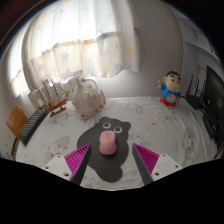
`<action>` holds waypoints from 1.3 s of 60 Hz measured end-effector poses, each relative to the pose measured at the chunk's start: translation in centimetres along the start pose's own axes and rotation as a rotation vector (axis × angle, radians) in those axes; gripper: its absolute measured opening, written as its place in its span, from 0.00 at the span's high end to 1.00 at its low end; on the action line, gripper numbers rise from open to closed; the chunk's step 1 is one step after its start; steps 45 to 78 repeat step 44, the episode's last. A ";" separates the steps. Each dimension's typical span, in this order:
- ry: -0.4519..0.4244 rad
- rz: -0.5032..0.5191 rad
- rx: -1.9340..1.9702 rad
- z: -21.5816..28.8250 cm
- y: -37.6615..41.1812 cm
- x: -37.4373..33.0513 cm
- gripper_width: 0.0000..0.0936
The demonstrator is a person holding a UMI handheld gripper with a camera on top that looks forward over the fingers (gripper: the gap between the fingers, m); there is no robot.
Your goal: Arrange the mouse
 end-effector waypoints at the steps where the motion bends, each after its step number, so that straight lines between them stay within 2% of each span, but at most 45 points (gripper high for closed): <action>1: 0.004 -0.003 0.000 -0.1 -0.3 -1.2 0.09; 11: 0.026 -0.092 -0.019 -1.5 -4.9 -10.7 0.09; 15: 0.030 -0.126 -0.017 -2.1 -6.3 -12.6 0.09; 21: 0.028 -0.123 -0.003 -2.3 -7.0 -14.0 0.09; 36: 0.018 -0.148 0.002 -2.2 -8.2 -14.6 0.09; 78: 0.028 -0.132 -0.016 -2.6 -7.4 -14.8 0.09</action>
Point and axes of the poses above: the point between the fingertips, and its own axes, seen from behind it with the camera up: y to the left, z up, x forward, the way the camera looks, the point moved 1 cm from there along -x, backward, against the way the camera looks, and after that the axes turned 5 degrees about -z, right-handed, at the moved point
